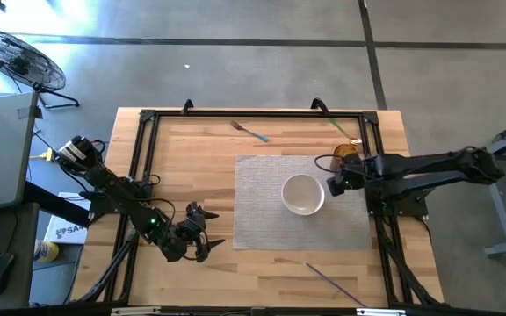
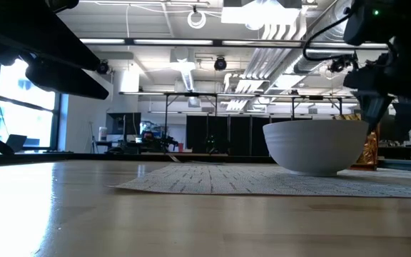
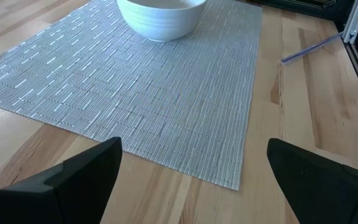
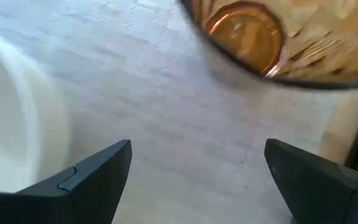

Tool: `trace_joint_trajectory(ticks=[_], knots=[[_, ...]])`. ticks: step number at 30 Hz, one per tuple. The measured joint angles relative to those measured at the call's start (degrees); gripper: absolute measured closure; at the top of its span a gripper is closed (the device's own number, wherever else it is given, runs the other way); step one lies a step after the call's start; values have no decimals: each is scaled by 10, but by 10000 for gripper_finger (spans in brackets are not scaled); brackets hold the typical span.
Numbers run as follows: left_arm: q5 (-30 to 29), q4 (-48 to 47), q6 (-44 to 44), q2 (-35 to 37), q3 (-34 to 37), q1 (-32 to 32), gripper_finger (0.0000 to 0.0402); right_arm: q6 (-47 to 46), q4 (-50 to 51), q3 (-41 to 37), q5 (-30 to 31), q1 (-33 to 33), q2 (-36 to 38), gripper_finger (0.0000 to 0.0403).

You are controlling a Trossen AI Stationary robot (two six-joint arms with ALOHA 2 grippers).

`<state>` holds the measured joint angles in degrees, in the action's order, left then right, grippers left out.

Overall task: Pick & Place Utensil
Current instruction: Put the purple straw into the brown cup on the gray mat

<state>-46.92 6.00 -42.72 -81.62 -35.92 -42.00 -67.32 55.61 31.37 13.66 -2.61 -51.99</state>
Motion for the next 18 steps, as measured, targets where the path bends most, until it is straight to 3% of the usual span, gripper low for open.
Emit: trace_joint_trajectory(ticks=[9,14,18], knots=[[7,0,0,0,0,0,5,-13,7,51,-85,49,-5,64],[3,0,4,0,0,0,5,-55,1,73,-62,114,-5,78],[-2,0,5,0,0,0,5,-75,-58,79,-58,172,-13,86]])
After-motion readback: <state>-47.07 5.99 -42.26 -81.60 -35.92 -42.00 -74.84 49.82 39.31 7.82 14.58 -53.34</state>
